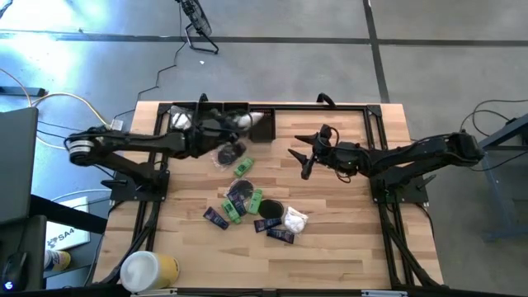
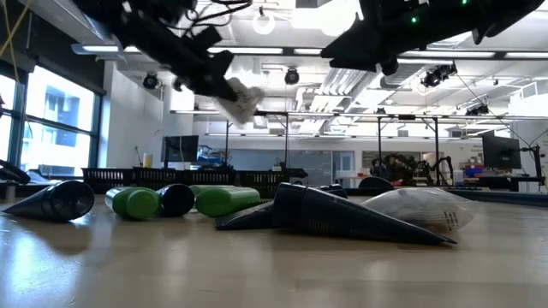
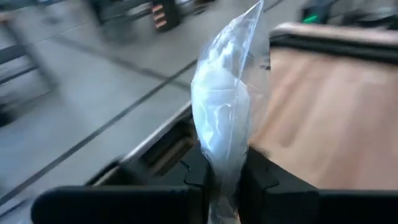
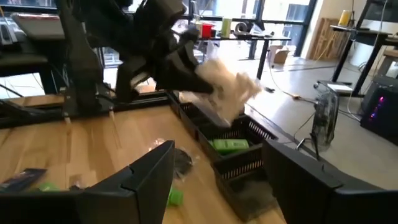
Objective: Pick & Place Travel size toiletries
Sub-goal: Put the cotton pack into the left black bin
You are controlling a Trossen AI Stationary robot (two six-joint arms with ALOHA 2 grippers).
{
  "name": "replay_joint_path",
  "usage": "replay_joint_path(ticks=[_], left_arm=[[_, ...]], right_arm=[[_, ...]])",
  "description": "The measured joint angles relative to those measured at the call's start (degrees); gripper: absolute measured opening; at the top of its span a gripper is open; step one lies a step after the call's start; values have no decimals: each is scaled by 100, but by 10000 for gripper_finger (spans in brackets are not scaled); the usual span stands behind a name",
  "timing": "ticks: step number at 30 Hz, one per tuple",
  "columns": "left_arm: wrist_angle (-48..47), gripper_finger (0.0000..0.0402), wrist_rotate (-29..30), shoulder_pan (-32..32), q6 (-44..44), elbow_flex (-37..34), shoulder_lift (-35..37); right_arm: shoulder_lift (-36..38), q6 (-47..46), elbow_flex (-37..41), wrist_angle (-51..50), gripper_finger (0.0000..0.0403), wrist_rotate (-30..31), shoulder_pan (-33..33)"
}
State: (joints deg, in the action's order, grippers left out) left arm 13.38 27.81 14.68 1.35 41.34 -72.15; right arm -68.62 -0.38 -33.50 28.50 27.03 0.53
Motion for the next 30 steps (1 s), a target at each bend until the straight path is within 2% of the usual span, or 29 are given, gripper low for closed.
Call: replay_joint_path(ticks=[4,9,17,21,26,30], left_arm=[[-1163,39,903,-2,548,0,640],[-2485,39,1625,-4,1440,0,1174],[-4085,39,1991,-5,2727,0,1408],[-4830,39,2475,-4,3447,0,1478],[-5456,39,2937,-2,4076,0,1462],[-5604,39,3030,-4,4326,-87,1454]], right_arm=[[-17,0,0,-12,235,9,-4],[-25,-96,0,-93,235,10,-10],[-26,-300,0,-194,234,6,-26],[-26,-304,0,-217,234,6,-26],[-26,-304,0,-217,234,6,-26],[-26,-306,0,-218,234,4,-26]])
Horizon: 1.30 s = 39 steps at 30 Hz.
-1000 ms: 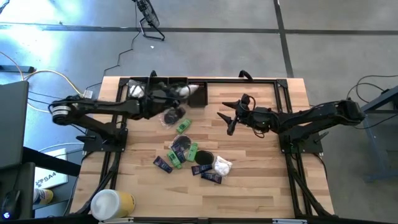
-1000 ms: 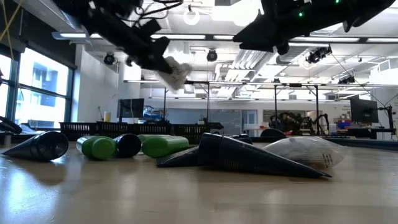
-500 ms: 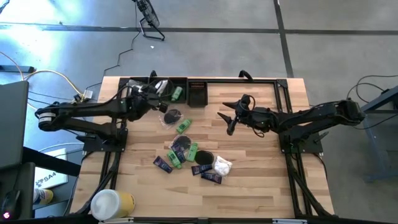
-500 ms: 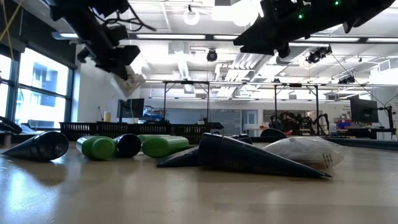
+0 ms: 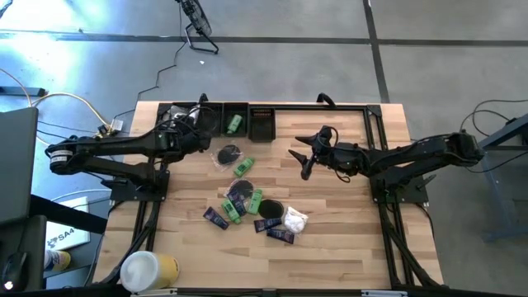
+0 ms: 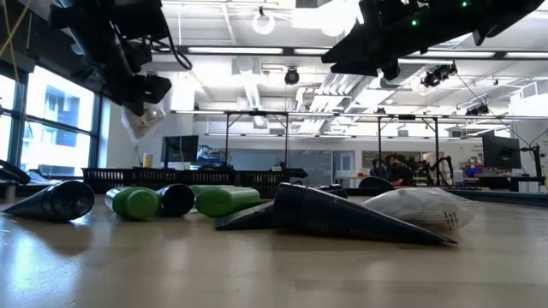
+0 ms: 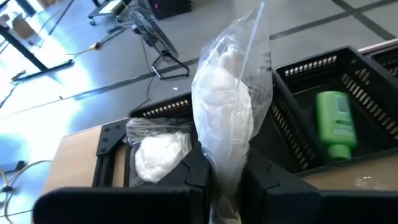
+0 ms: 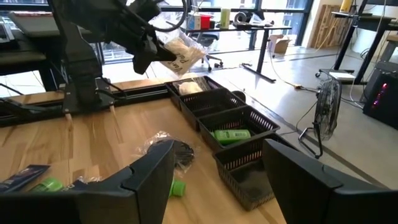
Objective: Pick & Place Travel size toiletries
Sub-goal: Put the cotton pack into the left black bin
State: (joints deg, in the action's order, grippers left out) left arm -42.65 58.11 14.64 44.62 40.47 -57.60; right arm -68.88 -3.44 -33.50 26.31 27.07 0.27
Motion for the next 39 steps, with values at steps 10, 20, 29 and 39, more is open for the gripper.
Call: replay_joint_path(ticks=[10,20,29,39], left_arm=[[67,39,499,2,525,-476,-3],[722,39,743,0,674,-853,-7],[1212,39,693,165,200,-909,-9],[1399,39,8,1134,-309,-912,-186]], right_arm=[[0,-1,0,-1,234,0,0],[0,-2,0,-1,234,0,0],[0,-104,0,-1,234,-2,-2],[0,-105,0,-1,234,-2,-2]])
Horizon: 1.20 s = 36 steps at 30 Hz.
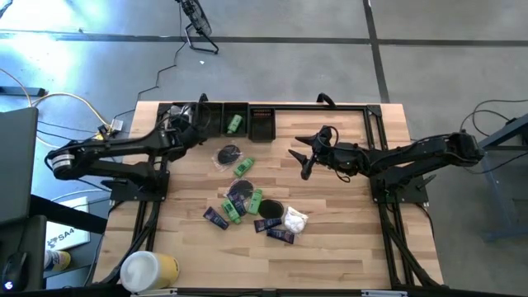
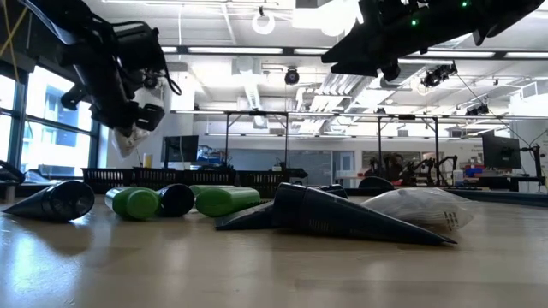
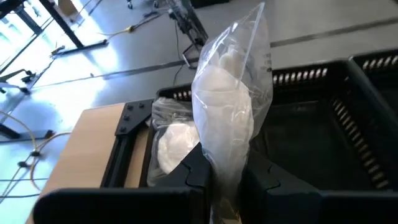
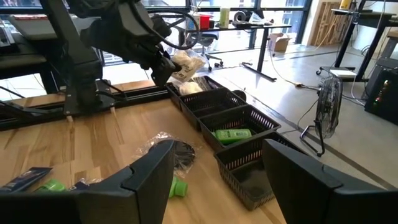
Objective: Pick & Place Travel size toiletries
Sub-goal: Put the cotton pack into the left black bin, then put the shampoo into the middle right black bin
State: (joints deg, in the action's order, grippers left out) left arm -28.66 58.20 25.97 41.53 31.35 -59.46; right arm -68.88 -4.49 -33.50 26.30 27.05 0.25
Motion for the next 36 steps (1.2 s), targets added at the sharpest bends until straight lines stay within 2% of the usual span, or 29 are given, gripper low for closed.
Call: replay_joint_path(ticks=[6,13,18,26,32,36], left_arm=[[114,39,-414,334,-140,1,-246],[203,59,-488,368,-123,2,-423],[209,103,-391,370,-124,2,-422],[206,166,90,368,-304,2,-418],[243,179,205,365,-438,2,-406],[424,180,195,365,-1083,4,-304]], right_arm=[[0,0,0,0,234,0,-2],[0,0,0,0,234,0,-2],[0,0,0,0,234,1,-2],[0,-2,0,0,234,0,-2],[0,0,0,-2,234,0,-2],[0,-2,0,0,234,0,-2]])
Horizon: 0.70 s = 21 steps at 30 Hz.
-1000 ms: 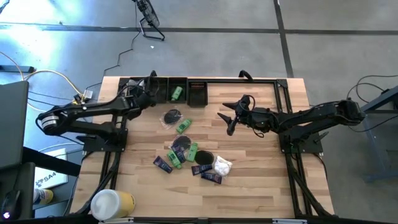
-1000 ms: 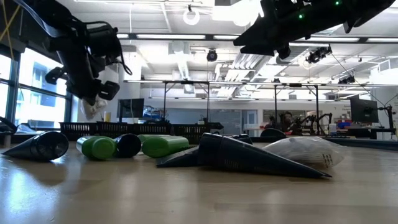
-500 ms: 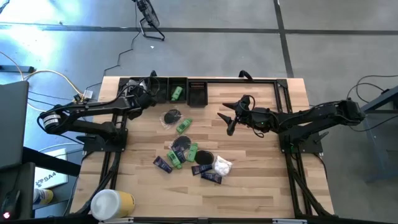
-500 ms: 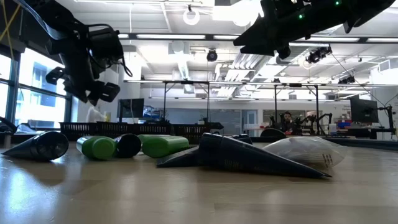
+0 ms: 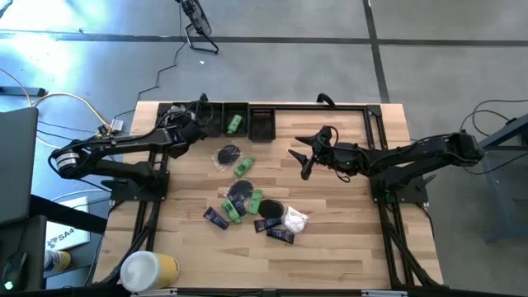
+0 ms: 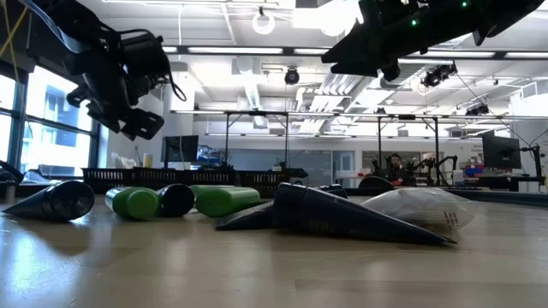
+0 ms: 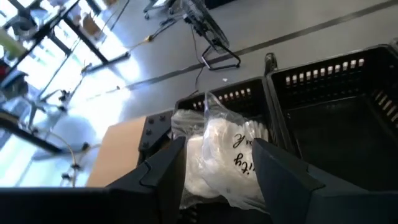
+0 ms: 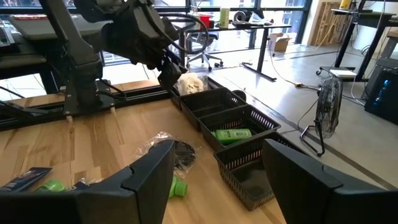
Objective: Pick & Place Travel size toiletries
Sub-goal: Put the shampoo into the middle right black bin
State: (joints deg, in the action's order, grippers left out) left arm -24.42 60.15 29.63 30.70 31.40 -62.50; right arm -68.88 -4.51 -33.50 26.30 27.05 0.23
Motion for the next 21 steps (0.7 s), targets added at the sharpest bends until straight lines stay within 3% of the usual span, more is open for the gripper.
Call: replay_joint_path(ticks=[12,21], left_arm=[[181,177,-643,-4,-952,352,522],[200,85,-1192,-4,-958,352,546]], right_arm=[[0,2,0,2,234,0,0],[0,2,0,2,234,0,0]])
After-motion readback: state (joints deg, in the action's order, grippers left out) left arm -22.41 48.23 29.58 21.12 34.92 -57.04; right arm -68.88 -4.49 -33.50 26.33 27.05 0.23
